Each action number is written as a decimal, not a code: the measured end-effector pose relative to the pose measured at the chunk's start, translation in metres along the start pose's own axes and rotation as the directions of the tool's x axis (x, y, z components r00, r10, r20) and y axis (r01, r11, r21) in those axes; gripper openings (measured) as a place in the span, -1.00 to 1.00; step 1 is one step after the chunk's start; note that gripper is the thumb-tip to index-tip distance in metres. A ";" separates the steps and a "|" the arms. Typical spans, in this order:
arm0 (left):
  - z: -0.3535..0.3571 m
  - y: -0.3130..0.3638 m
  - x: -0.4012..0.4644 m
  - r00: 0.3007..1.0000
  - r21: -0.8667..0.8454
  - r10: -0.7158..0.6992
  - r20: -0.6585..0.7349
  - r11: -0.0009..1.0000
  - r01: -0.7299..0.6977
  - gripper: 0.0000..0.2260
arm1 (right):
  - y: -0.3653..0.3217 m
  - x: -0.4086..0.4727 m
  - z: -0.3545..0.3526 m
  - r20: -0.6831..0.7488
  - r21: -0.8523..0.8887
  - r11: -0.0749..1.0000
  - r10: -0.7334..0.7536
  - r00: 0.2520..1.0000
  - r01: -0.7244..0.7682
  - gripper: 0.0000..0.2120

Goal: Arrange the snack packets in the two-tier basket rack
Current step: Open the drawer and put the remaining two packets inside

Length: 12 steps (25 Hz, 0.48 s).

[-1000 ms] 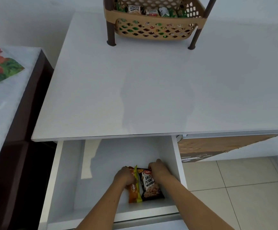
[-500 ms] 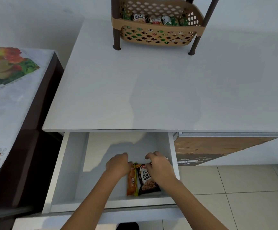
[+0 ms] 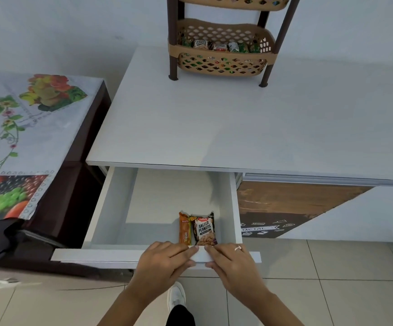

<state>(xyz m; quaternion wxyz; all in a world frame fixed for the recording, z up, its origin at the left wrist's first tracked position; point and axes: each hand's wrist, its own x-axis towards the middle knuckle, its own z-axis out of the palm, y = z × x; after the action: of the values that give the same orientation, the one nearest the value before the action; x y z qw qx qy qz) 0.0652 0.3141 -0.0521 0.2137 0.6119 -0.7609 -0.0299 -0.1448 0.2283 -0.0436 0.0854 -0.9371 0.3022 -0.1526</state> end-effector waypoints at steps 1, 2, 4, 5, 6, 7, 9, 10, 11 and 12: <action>0.003 -0.003 0.002 1.000 0.011 0.014 -0.028 1.000 -0.014 -0.73 | 0.001 0.003 0.002 -0.009 -0.005 1.000 -0.004 1.000 0.004 -0.66; 0.006 -0.006 0.004 0.999 0.019 0.018 -0.043 1.000 -0.017 -0.73 | 0.003 0.006 0.004 -0.014 -0.008 1.000 -0.008 1.000 0.008 -0.66; 0.008 -0.014 0.013 0.999 0.031 0.012 -0.040 0.999 -0.011 -0.72 | 0.008 0.015 0.005 -0.018 -0.021 1.000 -0.016 1.000 0.016 -0.64; 0.008 -0.018 0.019 1.000 0.033 0.004 -0.030 0.999 -0.003 -0.71 | 0.012 0.022 0.004 -0.018 -0.038 0.999 -0.016 1.000 0.015 -0.62; 0.006 -0.023 0.026 1.000 0.034 -0.008 -0.017 0.999 0.008 -0.70 | 0.015 0.030 0.003 -0.020 -0.060 0.998 -0.012 1.000 0.010 -0.57; 0.004 -0.028 0.035 1.000 0.036 -0.020 -0.006 0.999 0.020 -0.68 | 0.018 0.039 0.002 -0.027 -0.078 0.997 -0.005 1.000 0.003 -0.53; 0.000 -0.037 0.053 0.999 0.035 -0.045 0.003 0.998 0.044 -0.66 | 0.025 0.055 0.002 -0.042 -0.077 0.997 0.025 0.999 -0.028 -0.59; -0.002 -0.041 0.062 0.998 0.029 -0.060 0.002 0.998 0.060 -0.65 | 0.028 0.063 0.002 -0.044 -0.059 0.997 0.052 0.998 -0.054 -0.66; -0.004 -0.044 0.071 0.997 0.025 -0.079 -0.003 0.997 0.079 -0.65 | 0.032 0.070 0.003 -0.048 -0.035 0.996 0.083 0.995 -0.084 -0.71; -0.006 -0.048 0.079 0.995 0.031 -0.098 -0.017 0.995 0.099 -0.65 | 0.036 0.078 0.003 -0.054 -0.013 0.993 0.114 0.992 -0.115 -0.72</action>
<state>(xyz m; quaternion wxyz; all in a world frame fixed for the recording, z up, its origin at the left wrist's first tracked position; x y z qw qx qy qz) 0.0988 0.2288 -0.0390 0.2082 0.6522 -0.7285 -0.0233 -0.1028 0.1536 -0.0374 0.0783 -0.9144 0.3590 -0.1696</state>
